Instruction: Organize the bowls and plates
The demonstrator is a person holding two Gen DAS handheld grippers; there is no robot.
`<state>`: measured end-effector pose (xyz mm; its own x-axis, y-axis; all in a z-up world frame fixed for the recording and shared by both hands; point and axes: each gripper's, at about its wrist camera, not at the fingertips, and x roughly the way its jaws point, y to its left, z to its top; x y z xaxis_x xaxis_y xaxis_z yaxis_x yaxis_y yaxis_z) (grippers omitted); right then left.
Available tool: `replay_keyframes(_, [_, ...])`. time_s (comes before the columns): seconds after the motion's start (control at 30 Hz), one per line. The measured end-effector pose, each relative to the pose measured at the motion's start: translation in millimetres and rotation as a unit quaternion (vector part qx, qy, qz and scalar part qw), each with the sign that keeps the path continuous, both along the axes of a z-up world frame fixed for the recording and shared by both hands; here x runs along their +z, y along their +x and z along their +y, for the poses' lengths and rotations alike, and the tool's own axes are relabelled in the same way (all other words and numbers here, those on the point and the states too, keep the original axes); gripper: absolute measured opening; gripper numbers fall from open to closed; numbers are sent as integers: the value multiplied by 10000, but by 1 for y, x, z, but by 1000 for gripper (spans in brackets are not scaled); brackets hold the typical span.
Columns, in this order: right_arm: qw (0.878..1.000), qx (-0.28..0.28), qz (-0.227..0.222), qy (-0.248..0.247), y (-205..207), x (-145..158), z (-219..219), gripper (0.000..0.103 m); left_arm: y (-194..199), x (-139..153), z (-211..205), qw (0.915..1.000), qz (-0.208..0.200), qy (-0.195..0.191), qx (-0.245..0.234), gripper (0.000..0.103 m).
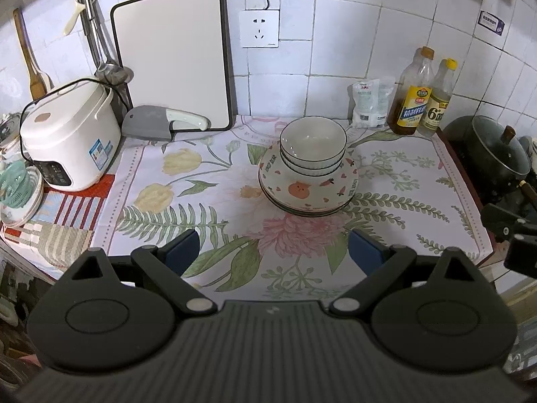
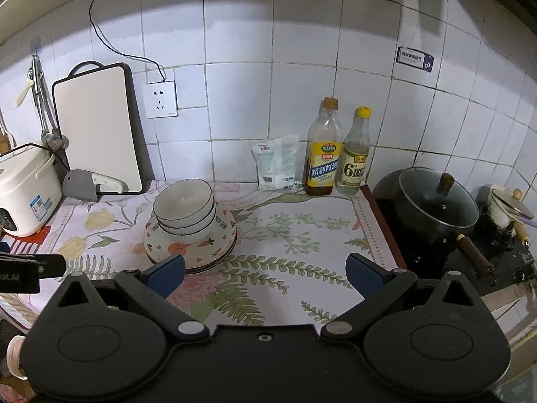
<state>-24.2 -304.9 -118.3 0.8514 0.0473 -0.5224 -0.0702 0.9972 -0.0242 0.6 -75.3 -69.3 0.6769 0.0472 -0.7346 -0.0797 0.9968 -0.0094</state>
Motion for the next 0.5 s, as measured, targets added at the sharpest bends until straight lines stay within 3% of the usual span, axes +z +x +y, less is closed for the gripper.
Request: replay_keyframes(0.5, [9999,64,-146,9,-6,0,1,103,-9,4,0,9997,-212,35,80,96])
